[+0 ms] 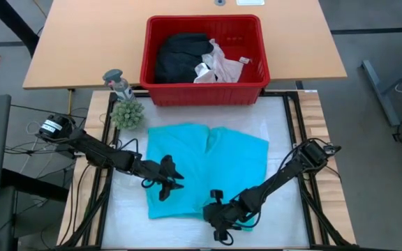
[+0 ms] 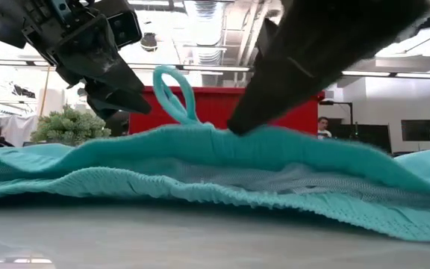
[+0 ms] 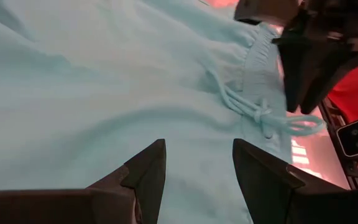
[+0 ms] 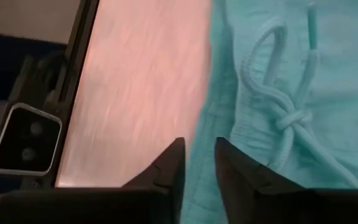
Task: Fold Laundry from Bin
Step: Fold the blue shorts
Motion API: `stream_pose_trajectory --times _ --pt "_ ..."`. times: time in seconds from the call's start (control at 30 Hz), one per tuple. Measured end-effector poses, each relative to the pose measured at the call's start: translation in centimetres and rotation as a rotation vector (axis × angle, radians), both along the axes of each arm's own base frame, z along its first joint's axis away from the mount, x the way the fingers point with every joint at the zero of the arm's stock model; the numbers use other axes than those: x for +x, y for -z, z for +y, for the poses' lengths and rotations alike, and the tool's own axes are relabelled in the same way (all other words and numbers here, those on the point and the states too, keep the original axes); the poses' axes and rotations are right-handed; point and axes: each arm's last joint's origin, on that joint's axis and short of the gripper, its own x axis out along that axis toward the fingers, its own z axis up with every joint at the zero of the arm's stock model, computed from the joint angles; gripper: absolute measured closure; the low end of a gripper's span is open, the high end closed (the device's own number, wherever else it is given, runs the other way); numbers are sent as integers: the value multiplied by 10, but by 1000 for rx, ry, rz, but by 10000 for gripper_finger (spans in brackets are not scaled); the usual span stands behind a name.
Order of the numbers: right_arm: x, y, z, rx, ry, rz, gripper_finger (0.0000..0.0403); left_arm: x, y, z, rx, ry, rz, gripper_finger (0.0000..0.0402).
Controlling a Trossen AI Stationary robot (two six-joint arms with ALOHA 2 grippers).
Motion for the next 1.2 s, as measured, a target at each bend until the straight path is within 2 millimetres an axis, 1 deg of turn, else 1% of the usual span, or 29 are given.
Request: stream_pose_trajectory --times 0.13,0.23,0.33,0.4,0.47,0.53,0.67,0.8,0.9,1.07,1.13,1.2 --pt "1 -1 1 30 -18 -4 237 0 -4 -8 -4 32 -43 227" --pt "1 -9 5 29 -7 -20 212 -3 -7 -20 26 99 -100 227" --pt "-1 -25 17 2 4 -54 205 -6 -11 -31 84 105 -150 227" --pt "-7 -32 25 -20 45 -36 206 -9 -11 -36 137 86 -164 227" --pt "-19 -28 28 -56 117 30 212 -10 -10 -39 181 41 -179 227" --pt "-34 -20 30 -102 206 111 219 -8 -7 -41 216 25 -197 228" --pt "-60 -14 36 -128 355 201 229 3 4 -48 227 48 -251 233" --pt "-78 -13 52 -89 388 210 229 21 13 -58 306 85 -248 244" --pt "-88 -13 60 -66 409 217 230 38 13 -68 368 117 -261 253" --pt "-99 -12 64 -52 464 235 231 64 9 -81 472 152 -266 260" --pt "-102 -12 66 -53 472 240 232 69 11 -83 487 170 -223 260" --pt "-105 -12 67 -58 477 245 232 71 21 -84 505 179 -165 260"
